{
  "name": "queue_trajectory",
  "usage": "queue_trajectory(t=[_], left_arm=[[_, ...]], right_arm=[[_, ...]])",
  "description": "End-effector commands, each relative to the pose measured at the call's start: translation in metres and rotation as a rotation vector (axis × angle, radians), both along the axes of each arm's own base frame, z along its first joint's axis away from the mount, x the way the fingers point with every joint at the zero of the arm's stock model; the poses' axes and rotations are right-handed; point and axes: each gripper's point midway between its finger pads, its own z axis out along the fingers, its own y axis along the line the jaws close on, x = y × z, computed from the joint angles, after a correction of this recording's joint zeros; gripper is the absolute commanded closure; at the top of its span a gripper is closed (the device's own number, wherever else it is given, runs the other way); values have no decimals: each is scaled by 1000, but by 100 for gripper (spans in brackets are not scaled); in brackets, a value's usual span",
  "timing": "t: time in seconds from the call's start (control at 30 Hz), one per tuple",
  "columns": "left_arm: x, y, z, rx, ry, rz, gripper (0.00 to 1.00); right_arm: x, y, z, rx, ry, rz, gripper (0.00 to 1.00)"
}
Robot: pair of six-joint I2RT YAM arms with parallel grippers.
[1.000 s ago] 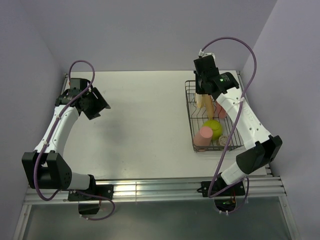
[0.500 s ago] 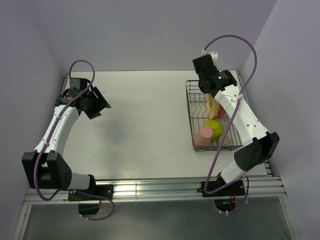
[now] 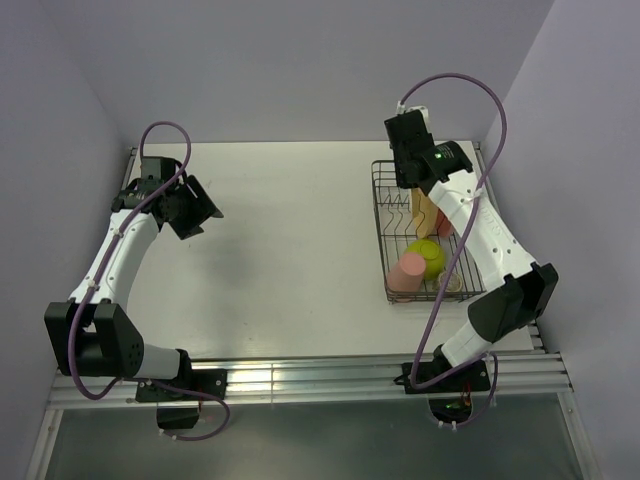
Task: Load the mixed dishes into the dish rack
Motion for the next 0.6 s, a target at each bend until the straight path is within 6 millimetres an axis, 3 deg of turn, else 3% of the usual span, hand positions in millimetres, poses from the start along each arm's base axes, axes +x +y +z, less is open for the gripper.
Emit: queue_trajectory(t=[0.0, 0.57], left_arm=[[4, -1, 4, 3, -26, -16, 33], [4, 0, 0, 7, -15, -9, 33]], right_arm=[[16, 6, 18, 32, -105, -8, 100], [17, 24, -40, 87, -4, 26, 100]])
